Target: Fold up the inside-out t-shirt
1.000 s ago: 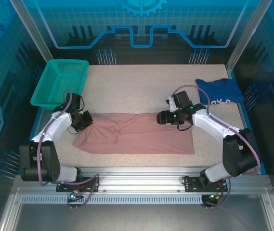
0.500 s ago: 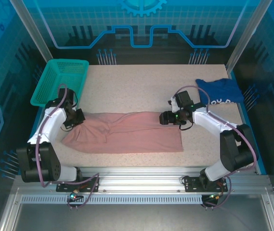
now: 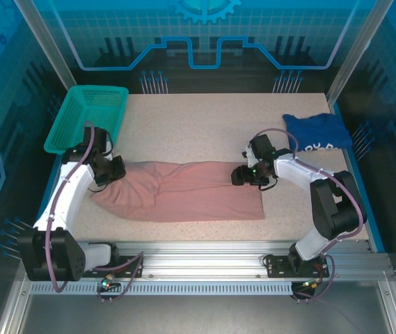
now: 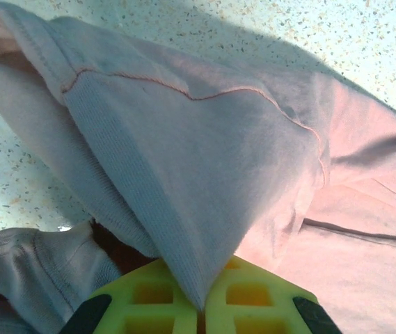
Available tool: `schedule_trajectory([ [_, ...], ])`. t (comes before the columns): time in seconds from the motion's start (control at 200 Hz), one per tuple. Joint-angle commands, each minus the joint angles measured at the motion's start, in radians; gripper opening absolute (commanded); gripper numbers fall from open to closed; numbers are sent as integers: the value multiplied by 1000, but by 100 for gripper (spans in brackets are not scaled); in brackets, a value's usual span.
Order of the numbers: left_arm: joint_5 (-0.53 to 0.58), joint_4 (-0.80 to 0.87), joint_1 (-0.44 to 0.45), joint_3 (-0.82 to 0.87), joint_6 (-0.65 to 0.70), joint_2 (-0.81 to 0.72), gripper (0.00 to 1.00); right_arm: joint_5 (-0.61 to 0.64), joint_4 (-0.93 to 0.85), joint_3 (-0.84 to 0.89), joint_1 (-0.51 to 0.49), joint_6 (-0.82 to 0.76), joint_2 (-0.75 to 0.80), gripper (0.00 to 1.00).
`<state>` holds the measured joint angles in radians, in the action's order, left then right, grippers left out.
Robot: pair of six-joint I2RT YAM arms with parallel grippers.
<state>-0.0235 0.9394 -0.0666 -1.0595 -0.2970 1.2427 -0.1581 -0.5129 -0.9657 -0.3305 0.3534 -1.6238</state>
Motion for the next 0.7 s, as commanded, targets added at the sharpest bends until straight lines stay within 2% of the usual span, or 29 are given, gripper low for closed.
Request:
schedule_trajectory([
  [0.0,-36,41,8,-38,-11,-25,0,-4,-44,-22,22,-13,-45,71],
  [0.415,-119,88,20,-96,-26,-49,0,-20,-16,-11,33,-4,-96,70],
  [0.695,-218,81,137,-153,-164,-35,0,-32,-12,-14,33,-5,-100,70],
])
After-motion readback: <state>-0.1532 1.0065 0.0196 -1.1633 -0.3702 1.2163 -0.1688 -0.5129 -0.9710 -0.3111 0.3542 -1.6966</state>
